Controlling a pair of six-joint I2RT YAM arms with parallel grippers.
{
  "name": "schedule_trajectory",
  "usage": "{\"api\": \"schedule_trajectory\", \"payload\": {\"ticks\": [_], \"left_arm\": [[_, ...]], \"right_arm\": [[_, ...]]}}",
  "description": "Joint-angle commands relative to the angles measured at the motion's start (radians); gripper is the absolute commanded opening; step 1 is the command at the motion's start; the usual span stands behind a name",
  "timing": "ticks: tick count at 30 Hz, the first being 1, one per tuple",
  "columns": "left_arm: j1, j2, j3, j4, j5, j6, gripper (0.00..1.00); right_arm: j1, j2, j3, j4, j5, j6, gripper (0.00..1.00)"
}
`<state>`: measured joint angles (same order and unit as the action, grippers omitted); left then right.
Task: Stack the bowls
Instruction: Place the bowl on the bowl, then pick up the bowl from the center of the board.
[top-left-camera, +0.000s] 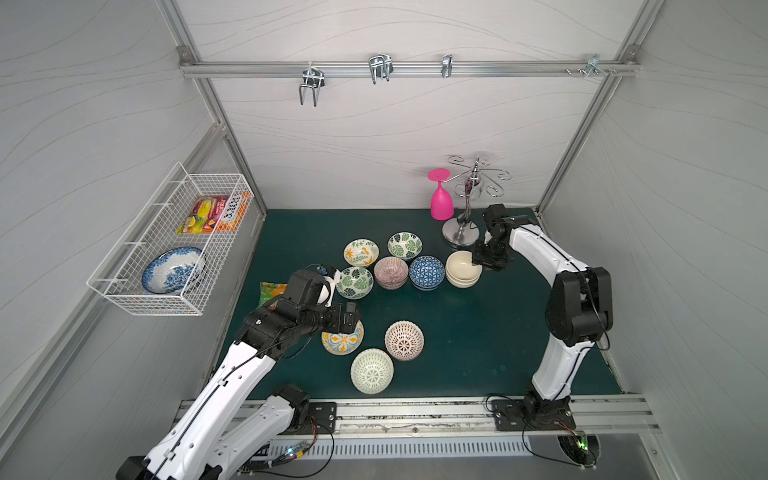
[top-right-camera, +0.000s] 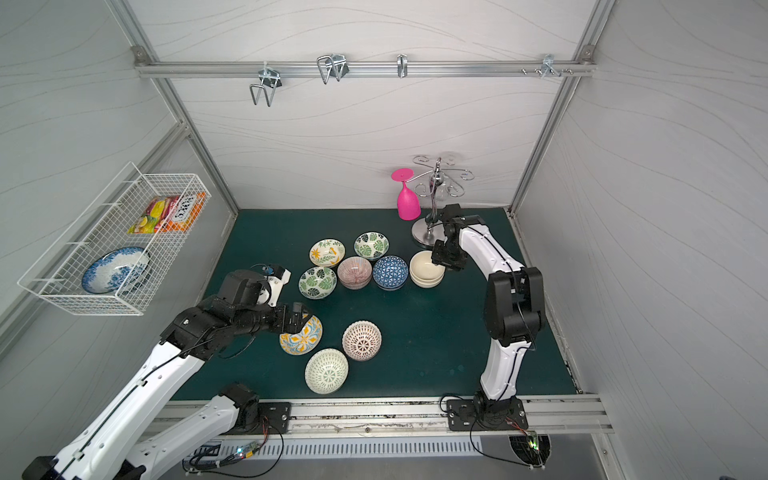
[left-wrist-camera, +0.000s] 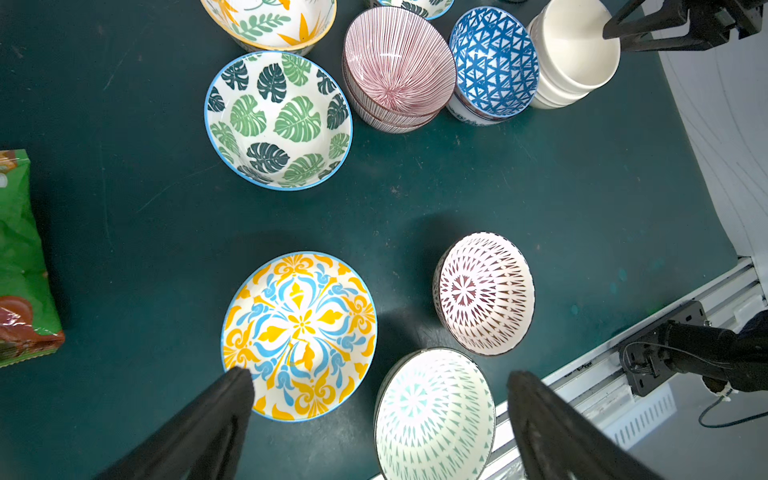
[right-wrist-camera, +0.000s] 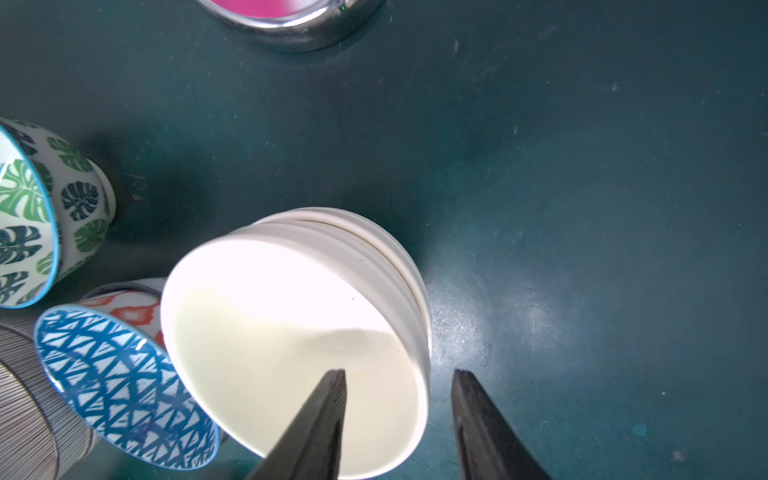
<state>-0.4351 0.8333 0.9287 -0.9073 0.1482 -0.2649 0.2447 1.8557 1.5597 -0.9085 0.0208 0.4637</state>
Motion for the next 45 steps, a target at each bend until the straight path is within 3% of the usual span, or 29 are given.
{"api": "schedule_trajectory", "payload": {"ticks": [1, 9, 19, 21, 23, 27, 31, 45], "left_arm": [[-0.005, -0.012, 0.006, 0.042, -0.01, 0.006, 1.0], [-0.005, -0.025, 0.01, 0.04, -0.018, -0.004, 1.0], [-0.005, -0.031, -0.005, 0.054, 0.042, -0.154, 0.98], [-0.005, -0.035, -0.026, 0.052, 0.019, -0.192, 0.98], [-0.005, -0.036, -0.039, 0.049, 0.007, -0.241, 0.97], [-0.005, -0.049, -0.105, 0.072, 0.012, -0.331, 0.96], [-0.005, -0.059, -0.15, 0.027, -0.052, -0.402, 0.95], [-0.013, -0.119, -0.214, 0.018, -0.056, -0.477, 0.93]], "right_arm": [[0.005, -0.082, 0.017, -0.038, -0.01, 0.004, 0.49], [0.08, -0.301, -0.157, -0.03, -0.049, 0.033, 0.55], [0.476, -0.483, -0.38, 0.05, -0.049, 0.155, 0.57], [0.516, -0.479, -0.41, 0.088, -0.082, 0.182, 0.68], [0.552, -0.456, -0.44, 0.132, -0.114, 0.217, 0.71], [0.621, -0.367, -0.449, 0.185, -0.139, 0.27, 0.67], [0.673, -0.285, -0.428, 0.197, -0.121, 0.29, 0.6], [0.68, -0.143, -0.395, 0.201, -0.186, 0.277, 0.26]]}}
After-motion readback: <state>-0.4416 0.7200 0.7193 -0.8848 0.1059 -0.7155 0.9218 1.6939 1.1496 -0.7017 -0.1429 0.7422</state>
